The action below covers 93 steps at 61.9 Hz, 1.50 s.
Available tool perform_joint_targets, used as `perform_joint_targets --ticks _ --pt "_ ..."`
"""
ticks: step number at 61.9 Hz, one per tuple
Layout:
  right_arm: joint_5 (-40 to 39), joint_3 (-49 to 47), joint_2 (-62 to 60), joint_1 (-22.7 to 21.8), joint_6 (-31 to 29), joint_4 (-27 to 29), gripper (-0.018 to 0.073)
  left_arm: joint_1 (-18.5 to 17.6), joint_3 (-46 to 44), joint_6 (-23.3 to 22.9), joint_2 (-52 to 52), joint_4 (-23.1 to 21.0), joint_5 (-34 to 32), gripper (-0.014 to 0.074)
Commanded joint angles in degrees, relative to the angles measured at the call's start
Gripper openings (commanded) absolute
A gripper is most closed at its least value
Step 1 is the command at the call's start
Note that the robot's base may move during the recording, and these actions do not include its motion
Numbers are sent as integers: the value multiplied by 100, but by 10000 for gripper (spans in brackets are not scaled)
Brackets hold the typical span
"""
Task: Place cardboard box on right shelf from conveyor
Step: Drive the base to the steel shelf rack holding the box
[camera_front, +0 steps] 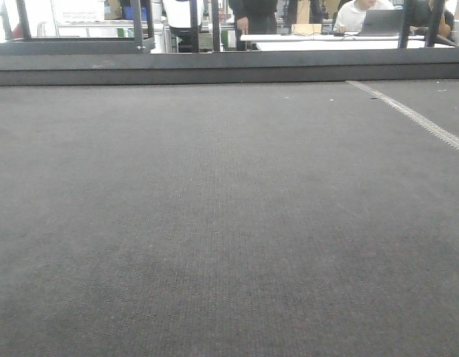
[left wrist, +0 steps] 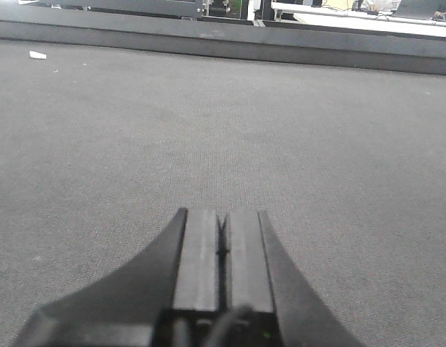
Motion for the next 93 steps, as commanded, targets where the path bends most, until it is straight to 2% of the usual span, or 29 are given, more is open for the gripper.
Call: perform_joint_targets --ticks 1,93 --pt "-581 -149 68 -49 -17 -78 348 8 -16 -6 -59 -15 -459 -119" --pt "-581 -149 68 -49 -17 -78 348 8 -16 -6 -59 -15 -459 -119"
